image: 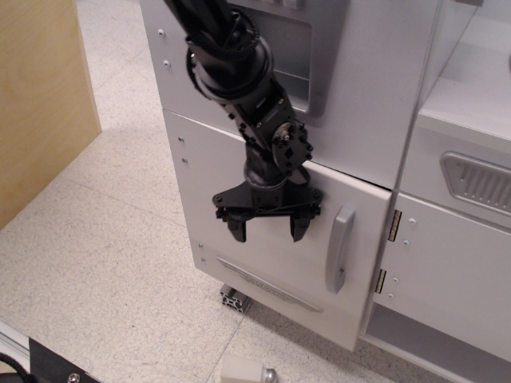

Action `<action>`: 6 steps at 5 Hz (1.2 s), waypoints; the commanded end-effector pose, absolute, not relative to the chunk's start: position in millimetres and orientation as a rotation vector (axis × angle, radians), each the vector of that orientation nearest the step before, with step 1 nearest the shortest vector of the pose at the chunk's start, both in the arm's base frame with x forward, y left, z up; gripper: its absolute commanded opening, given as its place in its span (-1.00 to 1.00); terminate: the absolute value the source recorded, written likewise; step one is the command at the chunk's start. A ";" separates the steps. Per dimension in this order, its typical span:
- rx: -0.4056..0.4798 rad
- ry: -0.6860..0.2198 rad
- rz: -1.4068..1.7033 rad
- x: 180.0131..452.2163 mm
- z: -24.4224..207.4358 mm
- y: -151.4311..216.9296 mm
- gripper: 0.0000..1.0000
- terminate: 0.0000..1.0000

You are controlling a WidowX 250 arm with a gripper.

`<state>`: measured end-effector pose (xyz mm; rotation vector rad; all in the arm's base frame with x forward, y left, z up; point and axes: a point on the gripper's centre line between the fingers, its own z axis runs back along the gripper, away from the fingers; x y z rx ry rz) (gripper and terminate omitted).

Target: Close low fridge

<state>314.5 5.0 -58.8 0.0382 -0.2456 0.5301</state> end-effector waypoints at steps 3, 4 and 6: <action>0.076 -0.269 0.462 289.5 -33.7 14.3 1.00 -1.00; 0.076 -0.269 0.462 289.5 -33.7 14.3 1.00 -1.00; 0.076 -0.269 0.462 289.5 -33.7 14.3 1.00 1.00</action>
